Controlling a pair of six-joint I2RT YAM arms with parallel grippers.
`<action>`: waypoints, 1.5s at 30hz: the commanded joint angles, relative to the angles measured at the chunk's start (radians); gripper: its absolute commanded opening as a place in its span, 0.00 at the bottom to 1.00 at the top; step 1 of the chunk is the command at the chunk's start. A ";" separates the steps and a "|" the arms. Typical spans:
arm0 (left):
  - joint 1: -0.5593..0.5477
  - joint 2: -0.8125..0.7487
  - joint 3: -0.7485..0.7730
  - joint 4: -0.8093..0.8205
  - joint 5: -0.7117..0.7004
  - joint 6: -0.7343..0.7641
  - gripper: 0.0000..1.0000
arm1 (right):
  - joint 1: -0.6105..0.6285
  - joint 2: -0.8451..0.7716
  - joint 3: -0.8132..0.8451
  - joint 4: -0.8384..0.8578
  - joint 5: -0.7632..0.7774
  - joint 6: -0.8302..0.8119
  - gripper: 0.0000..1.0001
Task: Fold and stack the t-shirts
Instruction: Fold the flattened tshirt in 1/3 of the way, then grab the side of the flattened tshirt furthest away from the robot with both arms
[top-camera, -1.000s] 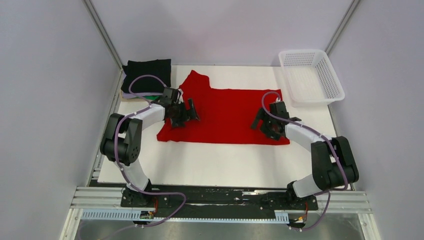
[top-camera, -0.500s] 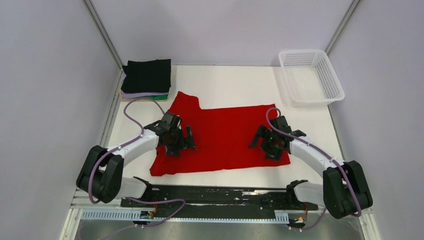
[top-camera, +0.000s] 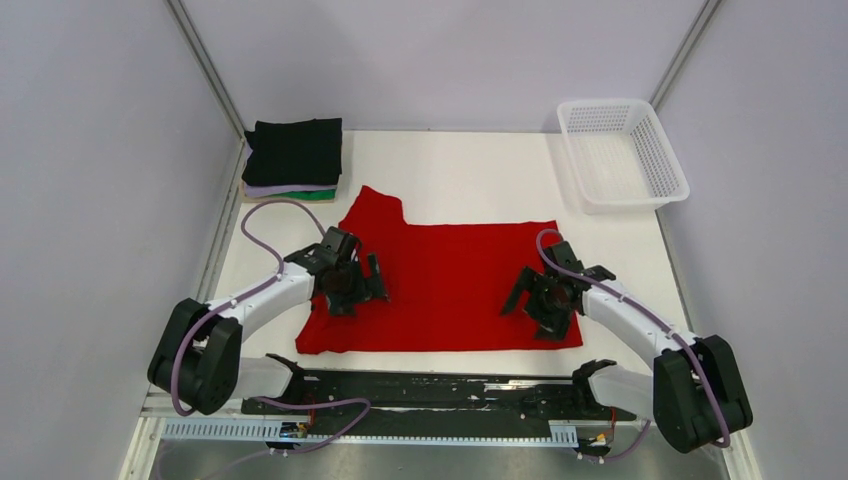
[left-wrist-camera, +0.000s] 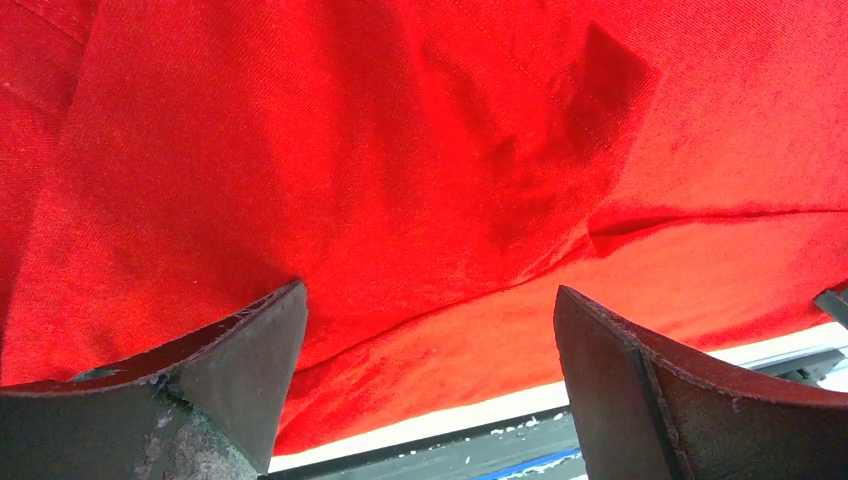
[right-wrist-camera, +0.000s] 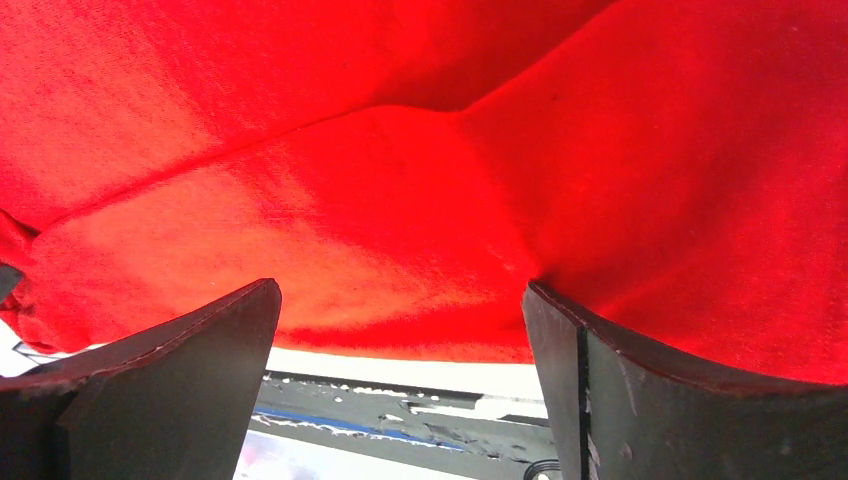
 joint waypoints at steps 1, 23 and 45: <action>-0.004 -0.030 0.065 -0.017 -0.023 0.041 1.00 | 0.007 -0.050 0.018 -0.058 0.041 0.002 1.00; 0.186 0.747 1.152 -0.258 -0.324 0.346 0.98 | -0.026 -0.048 0.250 0.164 0.333 -0.146 1.00; 0.189 1.200 1.577 -0.347 -0.337 0.389 0.64 | -0.058 0.098 0.253 0.210 0.349 -0.159 1.00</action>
